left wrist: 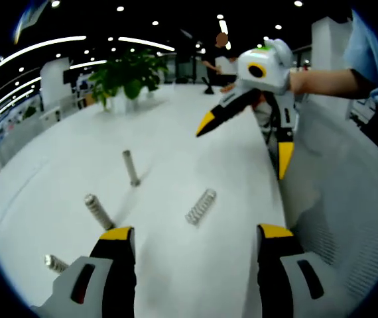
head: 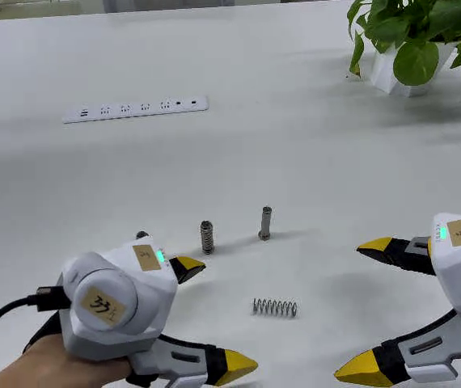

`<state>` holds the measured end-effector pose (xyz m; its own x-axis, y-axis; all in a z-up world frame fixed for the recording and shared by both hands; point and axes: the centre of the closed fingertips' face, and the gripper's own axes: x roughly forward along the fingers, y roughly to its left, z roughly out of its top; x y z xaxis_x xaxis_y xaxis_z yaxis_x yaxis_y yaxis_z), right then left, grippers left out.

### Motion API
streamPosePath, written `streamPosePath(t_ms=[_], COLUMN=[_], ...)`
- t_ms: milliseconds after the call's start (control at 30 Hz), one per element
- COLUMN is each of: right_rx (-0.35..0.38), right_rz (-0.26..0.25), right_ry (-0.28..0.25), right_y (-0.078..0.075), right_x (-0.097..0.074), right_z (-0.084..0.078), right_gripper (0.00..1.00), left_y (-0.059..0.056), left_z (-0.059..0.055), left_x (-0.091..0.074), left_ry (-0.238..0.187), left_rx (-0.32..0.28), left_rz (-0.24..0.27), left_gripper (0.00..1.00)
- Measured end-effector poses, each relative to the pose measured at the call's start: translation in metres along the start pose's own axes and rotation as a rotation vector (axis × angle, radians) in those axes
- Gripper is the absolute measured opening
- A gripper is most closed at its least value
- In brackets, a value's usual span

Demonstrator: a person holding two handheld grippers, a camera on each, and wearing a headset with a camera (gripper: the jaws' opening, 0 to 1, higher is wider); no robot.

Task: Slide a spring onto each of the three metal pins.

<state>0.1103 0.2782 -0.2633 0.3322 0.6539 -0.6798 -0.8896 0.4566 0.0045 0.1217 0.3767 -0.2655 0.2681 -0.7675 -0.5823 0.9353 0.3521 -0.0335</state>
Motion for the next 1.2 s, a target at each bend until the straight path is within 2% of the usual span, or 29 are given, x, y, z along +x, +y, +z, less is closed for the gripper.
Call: streamPosePath(t_ms=[33, 167, 300, 433, 533, 600, 733, 967, 1200], right_rx=[0.005, 0.013, 0.032, 0.042, 0.043, 0.048, 0.050, 0.058, 0.066], right_rz=[-0.002, -0.010, -0.013, -0.015, -0.015, -0.012, -0.010, -0.011, -0.012], right_ry=[-0.001, -0.005, -0.009, -0.013, -0.010, -0.009, -0.009, -0.018, -0.022], right_y=[0.001, 0.002, 0.006, 0.009, 0.011, 0.013, 0.014, 0.015, 0.016], right_x=[-0.001, -0.003, -0.005, -0.005, -0.004, -0.004, -0.004, -0.003, -0.003], right_z=[-0.001, -0.003, -0.007, -0.009, -0.010, -0.011, -0.011, -0.011, -0.011], right_gripper=[0.97, 0.97, 0.97, 0.96, 0.96, 0.96, 0.96, 0.96, 0.96], left_y=[-0.001, 0.000, -0.001, 0.001, 0.001, 0.001, 0.002, 0.000, -0.003], left_z=[0.001, 0.002, 0.003, 0.003, -0.002, -0.006, -0.008, -0.005, -0.005], left_x=[0.003, 0.011, 0.020, 0.026, 0.031, 0.033, 0.038, 0.043, 0.044], left_ry=[0.000, 0.009, 0.016, 0.033, 0.103, 0.141, 0.172, 0.206, 0.264], left_rx=[0.023, 0.048, 0.072, 0.094, 0.145, 0.148, 0.165, 0.195, 0.278], left_rz=[-0.013, -0.029, -0.067, -0.084, -0.103, -0.114, -0.123, -0.152, -0.192], left_gripper=[0.72, 0.64, 0.54, 0.40, 0.31, 0.27, 0.24, 0.18, 0.16])
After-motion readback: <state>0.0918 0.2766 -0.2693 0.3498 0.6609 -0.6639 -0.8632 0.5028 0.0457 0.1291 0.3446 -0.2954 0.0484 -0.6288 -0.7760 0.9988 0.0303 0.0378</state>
